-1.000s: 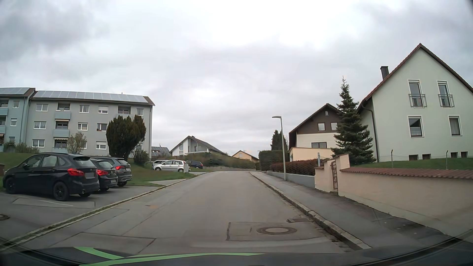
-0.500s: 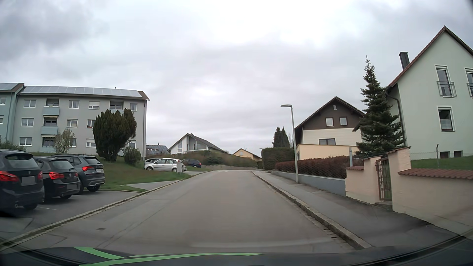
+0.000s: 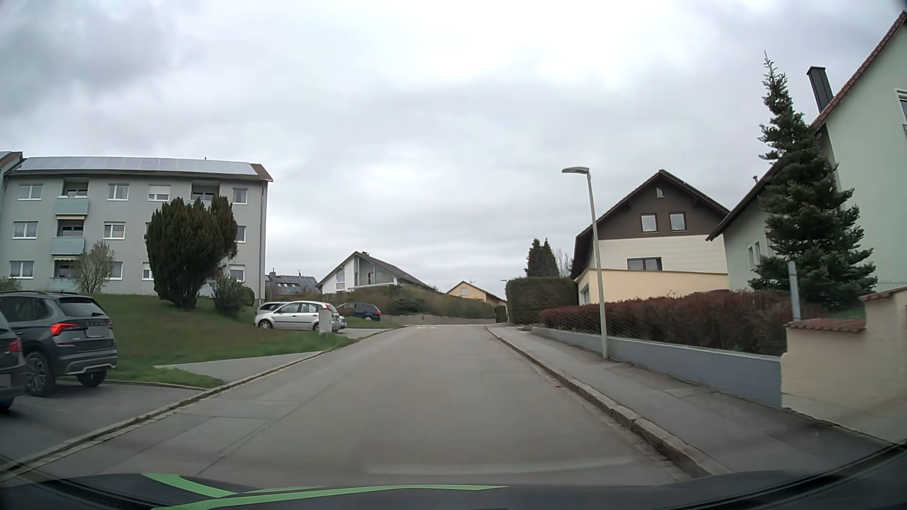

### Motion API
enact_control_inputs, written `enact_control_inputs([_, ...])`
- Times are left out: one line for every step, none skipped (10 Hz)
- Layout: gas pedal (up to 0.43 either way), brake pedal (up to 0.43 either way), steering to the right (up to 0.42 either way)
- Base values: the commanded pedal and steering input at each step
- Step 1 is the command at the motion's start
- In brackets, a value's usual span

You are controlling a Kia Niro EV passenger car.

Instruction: Follow the waypoints while adhering to traffic rules and regulations

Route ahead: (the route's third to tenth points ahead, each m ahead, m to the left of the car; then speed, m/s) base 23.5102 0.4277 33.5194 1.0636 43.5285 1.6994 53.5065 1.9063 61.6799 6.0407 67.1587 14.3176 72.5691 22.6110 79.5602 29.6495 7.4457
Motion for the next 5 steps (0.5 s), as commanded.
enact_control_inputs([0.287,0.000,0.000])
enact_control_inputs([0.287,0.000,0.000])
enact_control_inputs([0.268,0.000,0.000])
enact_control_inputs([0.260,0.000,0.000])
enact_control_inputs([0.260,0.000,0.001])
